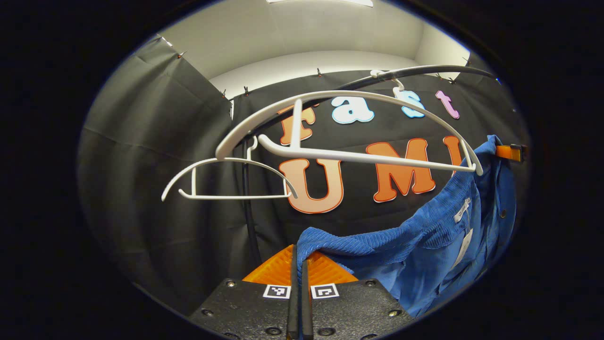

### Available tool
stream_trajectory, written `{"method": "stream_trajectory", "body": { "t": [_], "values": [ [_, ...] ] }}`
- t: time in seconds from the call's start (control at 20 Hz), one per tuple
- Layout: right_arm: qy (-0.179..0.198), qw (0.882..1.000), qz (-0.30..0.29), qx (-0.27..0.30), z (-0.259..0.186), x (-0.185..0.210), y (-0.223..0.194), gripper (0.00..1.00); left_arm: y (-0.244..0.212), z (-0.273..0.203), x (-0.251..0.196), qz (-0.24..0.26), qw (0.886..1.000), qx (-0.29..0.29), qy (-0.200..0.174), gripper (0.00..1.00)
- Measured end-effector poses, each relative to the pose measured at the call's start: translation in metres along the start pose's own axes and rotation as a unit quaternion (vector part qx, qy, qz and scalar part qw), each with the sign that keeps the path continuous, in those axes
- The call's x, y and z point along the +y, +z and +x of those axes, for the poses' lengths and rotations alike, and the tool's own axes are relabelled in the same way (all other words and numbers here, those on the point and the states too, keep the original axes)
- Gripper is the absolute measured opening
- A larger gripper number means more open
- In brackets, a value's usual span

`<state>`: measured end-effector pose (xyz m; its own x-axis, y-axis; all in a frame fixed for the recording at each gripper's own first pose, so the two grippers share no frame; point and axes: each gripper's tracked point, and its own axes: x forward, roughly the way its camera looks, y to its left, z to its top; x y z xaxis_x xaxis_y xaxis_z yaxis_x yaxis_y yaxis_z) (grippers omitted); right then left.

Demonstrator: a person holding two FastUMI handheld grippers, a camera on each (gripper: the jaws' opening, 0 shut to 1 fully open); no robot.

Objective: Grasp the clothes on the hanger with both hands and then place them into the laundry hamper below.

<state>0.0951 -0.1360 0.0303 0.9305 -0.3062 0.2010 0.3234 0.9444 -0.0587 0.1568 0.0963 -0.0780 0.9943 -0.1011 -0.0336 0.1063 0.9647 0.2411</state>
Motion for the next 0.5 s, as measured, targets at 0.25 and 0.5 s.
{"method": "stream_trajectory", "body": {
  "t": [0.25,0.5],
  "values": [
    [0.009,1.0,-0.007,0.011,-0.011,0.001,-0.007,0.1,-0.01,-0.01,-0.023,-0.012,1.0,0.013,-0.016,0.02],
    [0.065,0.997,0.0,0.051,-0.031,0.04,-0.038,0.1,-0.023,-0.021,-0.066,-0.02,0.998,0.029,-0.05,0.03]
  ]
}}
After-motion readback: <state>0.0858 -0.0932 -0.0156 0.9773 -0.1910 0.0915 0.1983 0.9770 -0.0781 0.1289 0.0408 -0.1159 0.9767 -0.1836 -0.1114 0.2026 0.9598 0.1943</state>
